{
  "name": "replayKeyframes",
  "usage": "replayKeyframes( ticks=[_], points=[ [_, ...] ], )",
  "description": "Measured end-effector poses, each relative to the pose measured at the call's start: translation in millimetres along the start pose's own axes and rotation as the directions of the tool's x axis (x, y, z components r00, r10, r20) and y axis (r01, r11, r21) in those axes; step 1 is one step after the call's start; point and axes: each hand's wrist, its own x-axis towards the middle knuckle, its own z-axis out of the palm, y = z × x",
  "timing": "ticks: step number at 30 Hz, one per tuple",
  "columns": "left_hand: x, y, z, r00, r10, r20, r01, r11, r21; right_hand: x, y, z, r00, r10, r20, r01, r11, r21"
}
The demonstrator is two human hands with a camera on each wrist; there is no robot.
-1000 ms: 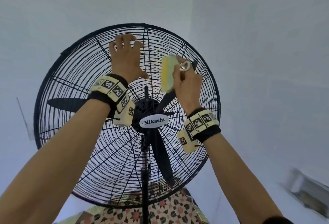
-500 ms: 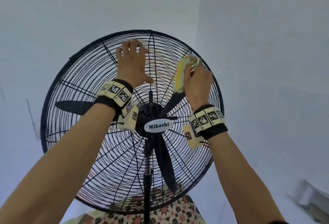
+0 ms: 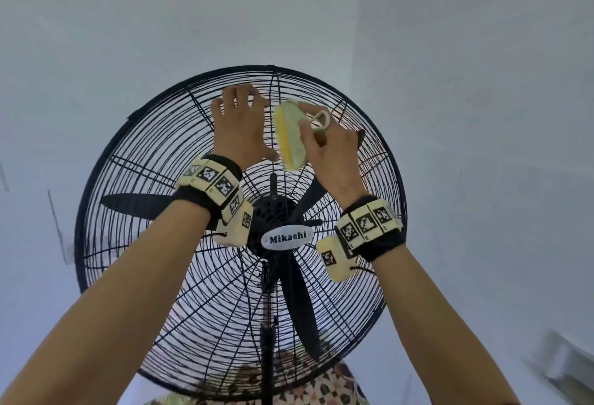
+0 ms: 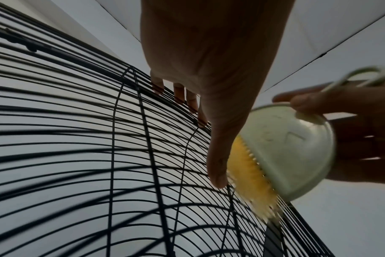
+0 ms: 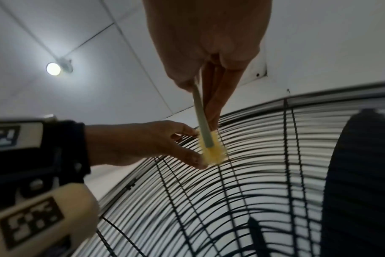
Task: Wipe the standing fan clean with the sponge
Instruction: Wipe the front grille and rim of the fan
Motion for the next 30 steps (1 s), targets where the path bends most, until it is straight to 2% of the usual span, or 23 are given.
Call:
replayKeyframes(
  ticks=[2,4,6,7,10,12,14,16,17,18,20,22,24,28,29,30],
  points=[
    [-0.5,-0.4,-1.7,1.000,-0.005,0.013,0.005,1.000,0.008,0.0,8.6,0.7,0.996,0.055,-0.063,-0.058,0.997,-0.048],
    [-0.6,-3.5,-4.1,0.999,-0.015,0.035,0.015,1.000,0.015,2.6,19.1,-3.4,0.967,0.183,-0.178,-0.211,0.965,-0.154],
    [-0.5,-4.3,-5.1,0.999,-0.017,0.042,0.017,1.000,0.008,5.8,20.7,-11.4,0.945,0.264,-0.192,-0.304,0.927,-0.222],
    [0.0,-2.9,-5.0,0.999,-0.013,0.040,0.013,1.000,0.004,8.0,16.1,-13.9,0.953,0.247,-0.174,-0.280,0.939,-0.198],
    [1.8,3.2,-3.6,1.000,-0.007,0.020,0.007,1.000,0.008,15.1,0.6,-9.4,0.992,0.090,-0.094,-0.089,0.996,0.017],
    [2.1,3.4,-3.7,1.000,-0.009,0.014,0.009,1.000,0.019,18.4,-2.4,-0.9,0.998,0.032,-0.054,-0.032,0.999,-0.011],
    [2.1,0.4,-3.8,1.000,-0.014,0.016,0.014,1.000,0.010,24.2,1.0,2.7,0.993,0.084,-0.083,-0.096,0.982,-0.160],
    [1.3,-2.7,-3.8,1.000,-0.019,0.022,0.019,1.000,0.000,28.2,5.1,-3.7,0.983,0.129,-0.128,-0.167,0.921,-0.351],
    [0.9,-3.1,-3.8,0.999,-0.022,0.024,0.022,1.000,-0.002,28.6,5.4,-6.8,0.981,0.140,-0.132,-0.182,0.901,-0.393],
    [0.9,-2.5,-3.4,0.999,-0.023,0.022,0.023,1.000,-0.003,29.1,3.6,-9.7,0.982,0.139,-0.132,-0.179,0.911,-0.373],
    [0.8,1.2,-2.4,1.000,-0.020,0.020,0.020,1.000,-0.006,29.7,-1.4,-9.4,0.990,0.101,-0.097,-0.118,0.975,-0.189],
    [1.3,5.1,-2.3,1.000,-0.017,0.015,0.017,1.000,-0.003,28.9,-5.4,-3.6,0.998,0.033,-0.051,-0.036,0.997,-0.066],
    [1.3,5.2,-3.2,0.999,-0.022,0.022,0.022,1.000,0.006,27.9,0.0,0.1,0.998,0.023,-0.062,-0.031,0.991,-0.126],
    [1.8,0.2,-3.9,0.999,-0.033,0.039,0.032,0.999,0.017,32.0,10.5,-13.0,0.980,0.171,-0.101,-0.198,0.880,-0.432],
    [1.9,1.0,-3.5,0.999,-0.030,0.038,0.029,0.999,0.020,34.1,9.5,-16.1,0.978,0.182,-0.101,-0.208,0.880,-0.426],
    [2.0,2.6,-2.8,0.999,-0.025,0.036,0.025,0.999,0.022,35.1,4.8,-18.7,0.981,0.175,-0.085,-0.194,0.917,-0.349]
  ],
)
